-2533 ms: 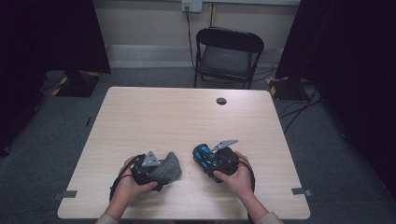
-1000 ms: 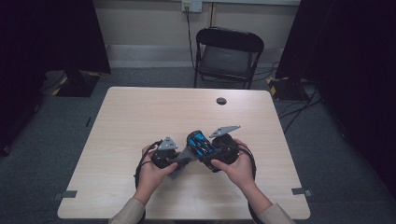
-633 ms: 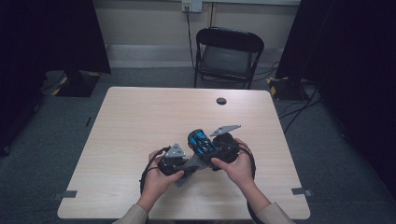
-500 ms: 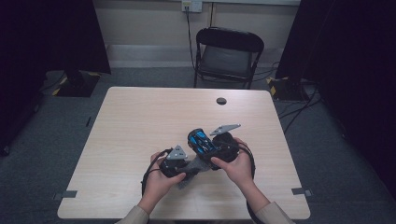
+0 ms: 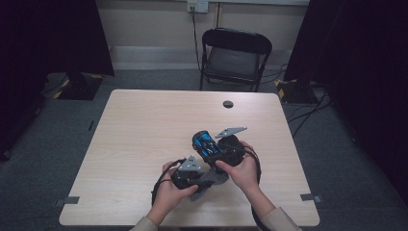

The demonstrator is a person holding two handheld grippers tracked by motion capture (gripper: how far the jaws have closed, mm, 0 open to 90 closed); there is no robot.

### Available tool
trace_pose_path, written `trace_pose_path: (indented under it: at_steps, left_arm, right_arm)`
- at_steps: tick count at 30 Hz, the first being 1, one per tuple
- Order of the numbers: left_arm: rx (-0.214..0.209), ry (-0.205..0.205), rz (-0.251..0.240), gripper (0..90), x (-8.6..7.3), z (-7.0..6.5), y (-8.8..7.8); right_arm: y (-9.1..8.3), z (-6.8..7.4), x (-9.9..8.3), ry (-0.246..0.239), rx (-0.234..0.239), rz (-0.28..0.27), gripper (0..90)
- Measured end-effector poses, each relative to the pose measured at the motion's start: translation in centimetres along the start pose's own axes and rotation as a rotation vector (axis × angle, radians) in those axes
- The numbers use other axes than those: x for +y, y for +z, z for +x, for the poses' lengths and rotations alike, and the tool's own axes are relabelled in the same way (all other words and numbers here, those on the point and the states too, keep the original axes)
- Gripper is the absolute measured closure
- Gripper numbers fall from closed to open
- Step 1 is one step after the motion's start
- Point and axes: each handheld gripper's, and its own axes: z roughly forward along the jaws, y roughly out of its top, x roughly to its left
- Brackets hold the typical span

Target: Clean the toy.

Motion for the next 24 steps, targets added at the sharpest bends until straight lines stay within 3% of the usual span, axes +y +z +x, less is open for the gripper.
trace_pose_path:
  at_steps: [4,6,10,16,19,24]
  left_arm:
    - [0.002,0.016,0.018,69.8,0.0,-0.2,0.2]
    - [0.013,0.002,0.021,69.9,-0.2,0.2,0.0]
    - [0.08,-0.034,0.018,69.8,-0.5,1.9,-1.3]
    - [0.199,-0.089,-0.045,69.2,0.0,4.7,-3.9]
    - [0.233,-0.112,-0.073,69.2,0.6,5.8,-4.8]
    - [0.262,-0.107,-0.061,69.3,1.2,6.6,-4.7]
  right_arm:
    - [0.0,-0.1,0.1,0.005,0.005,-0.004,26.3]
    - [-0.2,-0.1,0.1,0.002,0.004,-0.005,26.3]
    - [-0.7,-0.1,0.0,0.0,0.007,-0.016,26.3]
    - [-1.7,0.1,0.4,-0.013,0.015,-0.029,26.3]
    - [-1.8,0.3,0.2,-0.017,0.022,-0.032,26.3]
    - [-1.6,0.7,0.1,-0.026,0.038,-0.03,26.3]
